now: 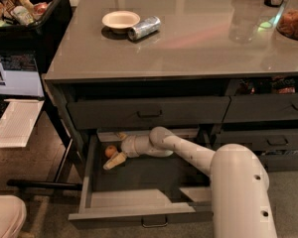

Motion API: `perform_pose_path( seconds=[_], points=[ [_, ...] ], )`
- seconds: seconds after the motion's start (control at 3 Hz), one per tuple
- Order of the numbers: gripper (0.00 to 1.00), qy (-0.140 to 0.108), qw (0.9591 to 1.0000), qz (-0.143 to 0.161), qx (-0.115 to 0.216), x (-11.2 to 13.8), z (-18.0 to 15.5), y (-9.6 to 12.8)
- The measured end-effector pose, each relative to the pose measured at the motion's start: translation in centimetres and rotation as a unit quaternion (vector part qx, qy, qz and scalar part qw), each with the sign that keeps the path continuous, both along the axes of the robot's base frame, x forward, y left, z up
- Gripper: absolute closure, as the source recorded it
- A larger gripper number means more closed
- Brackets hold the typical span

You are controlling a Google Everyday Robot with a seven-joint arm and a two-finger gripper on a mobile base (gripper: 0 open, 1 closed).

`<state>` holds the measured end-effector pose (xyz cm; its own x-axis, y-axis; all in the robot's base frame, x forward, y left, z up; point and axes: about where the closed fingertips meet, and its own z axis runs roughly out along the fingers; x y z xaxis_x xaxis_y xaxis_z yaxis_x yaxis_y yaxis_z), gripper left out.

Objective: Pick orange from middle drawer and place on counter

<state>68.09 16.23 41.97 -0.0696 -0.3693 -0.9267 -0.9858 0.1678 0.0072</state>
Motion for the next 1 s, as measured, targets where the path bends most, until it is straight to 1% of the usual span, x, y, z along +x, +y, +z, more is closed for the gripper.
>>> perform_pose_path(
  seconds=[0.33,0.67,1.0],
  points=[
    [0.0,0.0,1.0,0.0,0.0,0.0,0.0,0.0],
    [0.0,-0.006,0.9997,0.021,-0.013,-0.7,-1.3,0.1],
    [0.0,-0.018,0.9992,0.028,-0.02,-1.3,-2.9,-0.3]
  ],
)
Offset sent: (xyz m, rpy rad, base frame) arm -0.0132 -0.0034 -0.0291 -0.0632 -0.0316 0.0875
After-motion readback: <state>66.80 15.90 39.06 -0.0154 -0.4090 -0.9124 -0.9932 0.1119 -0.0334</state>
